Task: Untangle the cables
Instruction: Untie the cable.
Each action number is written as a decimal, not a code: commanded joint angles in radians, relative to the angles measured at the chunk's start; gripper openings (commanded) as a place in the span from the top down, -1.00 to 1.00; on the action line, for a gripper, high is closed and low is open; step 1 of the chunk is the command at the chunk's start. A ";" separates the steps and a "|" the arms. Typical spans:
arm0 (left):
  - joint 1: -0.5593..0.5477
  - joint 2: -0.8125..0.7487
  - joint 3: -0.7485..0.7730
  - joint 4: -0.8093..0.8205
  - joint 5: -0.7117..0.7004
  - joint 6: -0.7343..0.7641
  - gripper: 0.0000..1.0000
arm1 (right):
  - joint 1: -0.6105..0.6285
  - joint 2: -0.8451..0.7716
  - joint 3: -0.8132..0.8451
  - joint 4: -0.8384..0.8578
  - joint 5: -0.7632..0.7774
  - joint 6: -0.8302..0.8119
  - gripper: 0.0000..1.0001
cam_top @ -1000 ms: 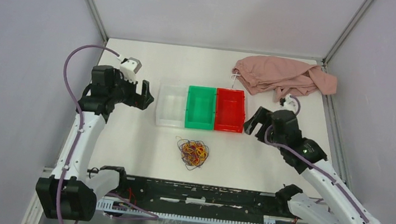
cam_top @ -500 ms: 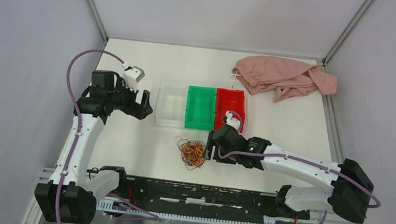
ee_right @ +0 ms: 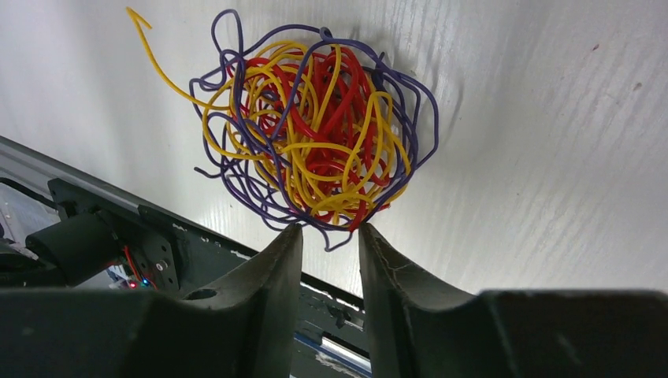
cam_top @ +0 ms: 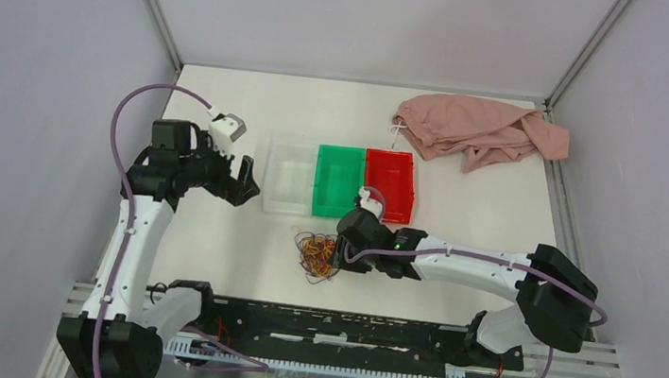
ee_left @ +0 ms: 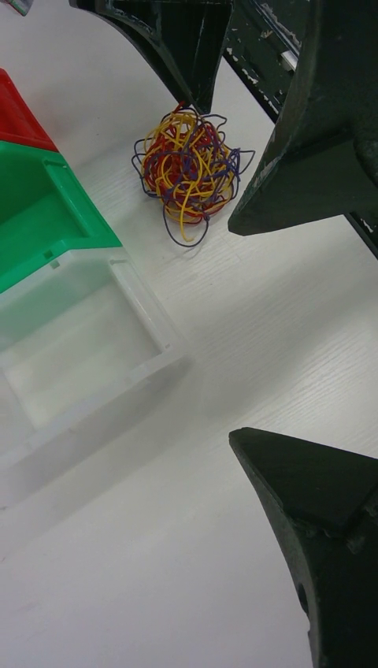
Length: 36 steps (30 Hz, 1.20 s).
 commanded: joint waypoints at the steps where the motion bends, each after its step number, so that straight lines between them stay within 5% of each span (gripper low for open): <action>1: 0.003 -0.028 0.036 -0.010 0.041 0.041 -0.99 | 0.002 0.005 0.056 0.046 0.006 0.000 0.31; 9: 0.001 -0.032 0.046 -0.045 0.082 0.071 -0.99 | 0.007 -0.107 0.084 -0.020 0.055 -0.070 0.80; 13: -0.011 -0.030 0.045 -0.054 0.126 0.072 -0.99 | 0.006 -0.150 0.102 -0.067 0.070 -0.099 0.88; 21: -0.040 -0.015 0.046 -0.083 0.140 0.086 -0.99 | 0.002 -0.161 0.002 -0.058 0.102 0.043 -0.11; 24: -0.045 -0.016 0.048 -0.088 0.140 0.092 -0.99 | -0.027 -0.117 -0.035 0.022 0.044 0.090 -0.31; 36: -0.071 -0.002 0.061 -0.088 0.145 0.088 -0.99 | -0.109 -0.004 -0.110 0.241 -0.084 0.111 -0.13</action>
